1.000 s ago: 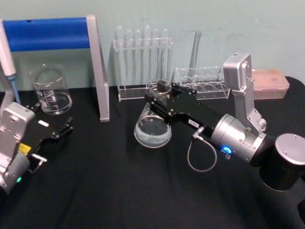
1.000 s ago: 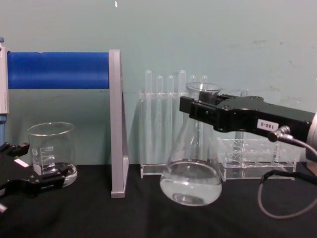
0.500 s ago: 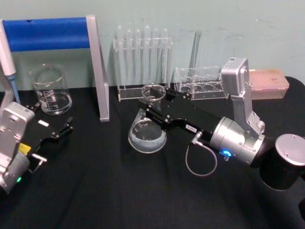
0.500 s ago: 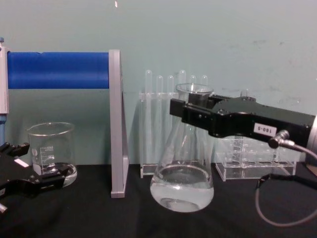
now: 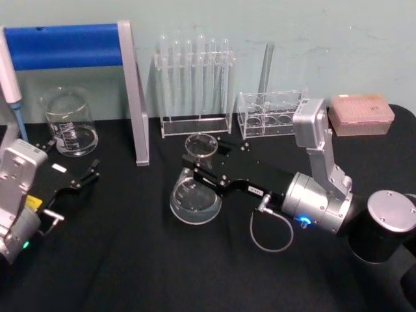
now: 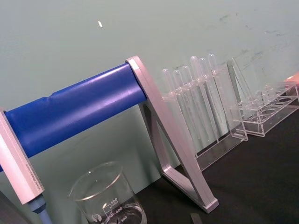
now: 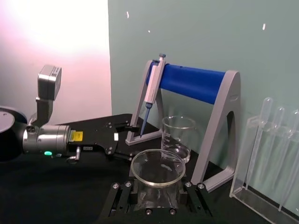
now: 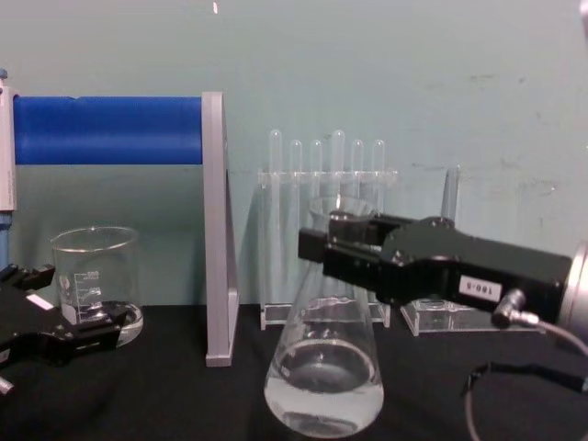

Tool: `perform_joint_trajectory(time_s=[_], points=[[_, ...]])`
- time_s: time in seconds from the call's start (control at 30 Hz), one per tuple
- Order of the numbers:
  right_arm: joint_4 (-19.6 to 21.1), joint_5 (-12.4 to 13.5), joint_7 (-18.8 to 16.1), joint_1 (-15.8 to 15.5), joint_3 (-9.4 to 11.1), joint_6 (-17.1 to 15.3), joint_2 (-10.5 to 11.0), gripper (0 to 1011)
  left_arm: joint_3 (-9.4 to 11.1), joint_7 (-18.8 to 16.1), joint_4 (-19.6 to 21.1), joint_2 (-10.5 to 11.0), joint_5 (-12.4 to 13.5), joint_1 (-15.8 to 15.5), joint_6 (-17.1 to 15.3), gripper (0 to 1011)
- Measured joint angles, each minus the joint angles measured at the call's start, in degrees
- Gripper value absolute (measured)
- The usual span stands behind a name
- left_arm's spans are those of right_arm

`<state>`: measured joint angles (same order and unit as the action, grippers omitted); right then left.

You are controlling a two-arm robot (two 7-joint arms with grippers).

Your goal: Grasp the erlenmeyer flask with one hand, shake it three times, then place it back.

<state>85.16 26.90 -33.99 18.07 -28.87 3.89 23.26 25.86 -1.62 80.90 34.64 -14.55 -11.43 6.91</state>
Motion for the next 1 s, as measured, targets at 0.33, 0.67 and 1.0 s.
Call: perform_joint_trajectory(time_s=[0.33,0.67,1.0], points=[[-3.10,-0.85,-1.06,0.70,-1.38,1.74,-0.39,449,0.00,0.00,0.00,0.00,0.00,0.00,0.00,1001],[-5.67,-1.16,-1.75,1.04,-1.97,2.52,-1.14,449,0.00,0.00,0.00,0.00,0.01,0.00,0.00,1001],[-6.86,-1.07,-2.12,0.91,-2.16,2.83,-1.48,449,0.00,0.00,0.00,0.00,0.00,0.00,0.00,1001]])
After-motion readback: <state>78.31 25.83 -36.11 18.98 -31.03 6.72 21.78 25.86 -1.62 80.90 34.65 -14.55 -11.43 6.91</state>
